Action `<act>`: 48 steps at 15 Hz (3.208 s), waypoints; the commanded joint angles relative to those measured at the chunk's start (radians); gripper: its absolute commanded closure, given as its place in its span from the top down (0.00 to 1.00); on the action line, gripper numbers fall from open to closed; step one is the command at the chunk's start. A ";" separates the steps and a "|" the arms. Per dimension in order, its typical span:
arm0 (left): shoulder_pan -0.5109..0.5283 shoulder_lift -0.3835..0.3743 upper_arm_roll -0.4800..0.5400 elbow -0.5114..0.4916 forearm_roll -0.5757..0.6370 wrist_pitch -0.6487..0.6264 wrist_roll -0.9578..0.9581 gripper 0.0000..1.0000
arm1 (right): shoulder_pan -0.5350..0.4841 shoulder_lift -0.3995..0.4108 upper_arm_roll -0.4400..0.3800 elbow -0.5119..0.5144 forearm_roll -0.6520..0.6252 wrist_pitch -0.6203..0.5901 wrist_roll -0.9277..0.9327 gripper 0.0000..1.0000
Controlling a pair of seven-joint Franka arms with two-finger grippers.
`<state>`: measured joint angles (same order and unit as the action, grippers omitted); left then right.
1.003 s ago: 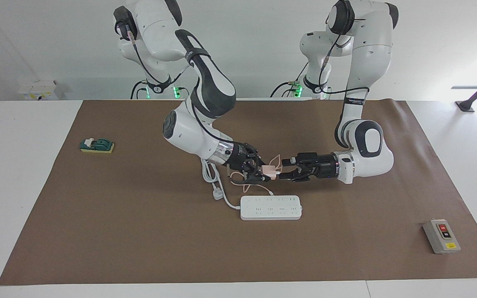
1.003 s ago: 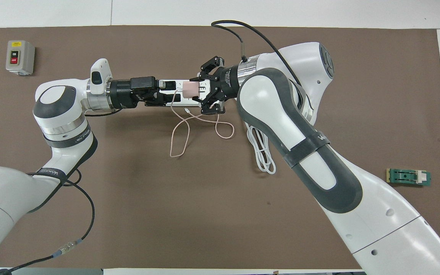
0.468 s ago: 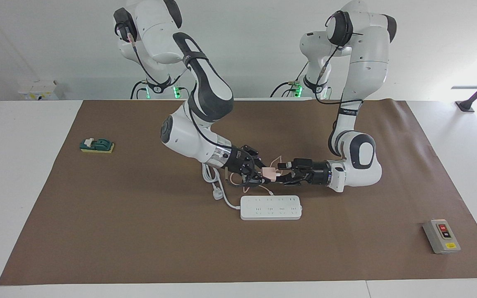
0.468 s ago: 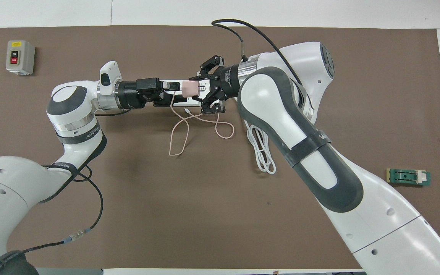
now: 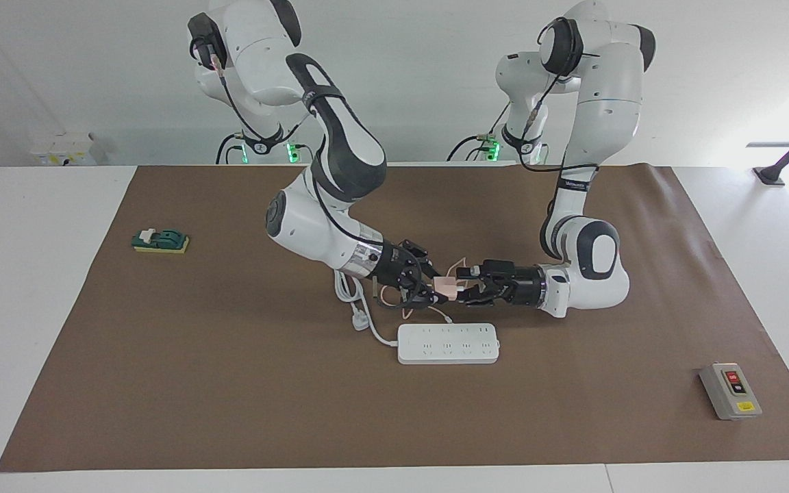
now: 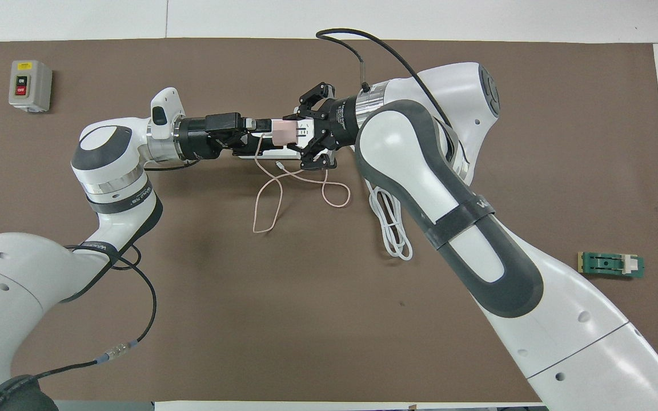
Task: Plug charger into power strip
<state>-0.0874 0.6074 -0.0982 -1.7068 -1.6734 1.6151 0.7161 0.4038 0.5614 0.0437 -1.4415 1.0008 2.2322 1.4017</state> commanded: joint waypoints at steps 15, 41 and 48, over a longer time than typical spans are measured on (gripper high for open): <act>-0.015 0.011 0.009 0.016 -0.023 -0.034 -0.004 0.00 | 0.000 0.015 0.007 0.019 0.058 0.003 -0.043 0.00; 0.064 -0.213 0.149 0.498 1.188 -0.212 -0.711 0.00 | -0.295 -0.224 -0.010 -0.071 -0.357 -0.416 -0.297 1.00; 0.003 -0.252 0.158 0.535 1.411 -0.201 -0.977 0.00 | -0.372 -0.294 -0.008 -0.071 -0.562 -0.611 -0.659 1.00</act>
<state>-0.0372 0.3645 0.0448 -1.1874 -0.3059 1.4327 -0.1005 0.0480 0.3131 0.0242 -1.4745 0.5017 1.6489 0.8636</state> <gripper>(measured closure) 0.692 0.000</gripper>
